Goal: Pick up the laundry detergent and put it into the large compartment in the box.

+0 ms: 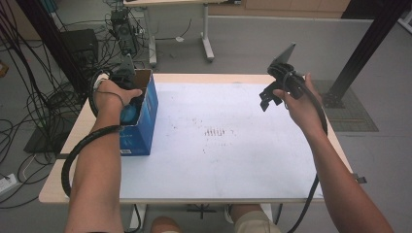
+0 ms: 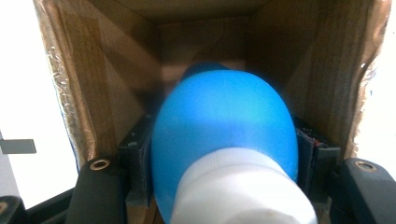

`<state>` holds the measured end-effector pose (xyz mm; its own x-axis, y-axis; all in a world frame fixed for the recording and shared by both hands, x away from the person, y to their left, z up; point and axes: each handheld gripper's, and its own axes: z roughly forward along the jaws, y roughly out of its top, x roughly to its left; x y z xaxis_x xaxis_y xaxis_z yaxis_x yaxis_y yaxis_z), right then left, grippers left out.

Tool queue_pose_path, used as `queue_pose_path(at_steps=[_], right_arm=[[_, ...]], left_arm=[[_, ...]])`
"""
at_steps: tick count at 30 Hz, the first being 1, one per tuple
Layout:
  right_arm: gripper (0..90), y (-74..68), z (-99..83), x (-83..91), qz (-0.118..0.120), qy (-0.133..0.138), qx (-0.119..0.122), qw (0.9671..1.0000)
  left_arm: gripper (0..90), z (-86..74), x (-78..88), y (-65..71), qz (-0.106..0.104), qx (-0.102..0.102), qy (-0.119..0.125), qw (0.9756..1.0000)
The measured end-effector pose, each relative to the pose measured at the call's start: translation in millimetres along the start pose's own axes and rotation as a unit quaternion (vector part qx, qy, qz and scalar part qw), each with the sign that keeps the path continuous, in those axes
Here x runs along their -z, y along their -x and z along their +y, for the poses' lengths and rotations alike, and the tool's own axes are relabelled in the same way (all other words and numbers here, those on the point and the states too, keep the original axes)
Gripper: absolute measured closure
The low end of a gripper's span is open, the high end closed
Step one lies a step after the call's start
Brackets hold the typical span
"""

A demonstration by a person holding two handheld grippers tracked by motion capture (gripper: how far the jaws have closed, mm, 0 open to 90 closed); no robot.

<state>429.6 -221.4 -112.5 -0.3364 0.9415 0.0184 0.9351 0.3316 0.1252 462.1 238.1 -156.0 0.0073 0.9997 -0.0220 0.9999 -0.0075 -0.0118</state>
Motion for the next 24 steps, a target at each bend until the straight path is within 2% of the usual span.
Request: queue_pose_path(at_steps=[13,19,24], right_arm=[[7.9,-2.7,0.6,1.0,-0.001,0.001,0.003,1.0000],[7.9,-4.2,0.0,2.1,0.000,0.002,0.004,1.0000],[7.9,-6.1,-0.1,2.9,0.003,0.005,0.007,1.0000]], left_arm=[[33.6,-4.2,6.2,-1.7,-0.001,0.000,0.008,1.0000],[29.9,-12.5,22.5,-5.5,-0.012,0.006,0.022,0.9997],[29.1,-19.8,41.8,-1.3,-0.008,-0.005,0.030,0.9995]])
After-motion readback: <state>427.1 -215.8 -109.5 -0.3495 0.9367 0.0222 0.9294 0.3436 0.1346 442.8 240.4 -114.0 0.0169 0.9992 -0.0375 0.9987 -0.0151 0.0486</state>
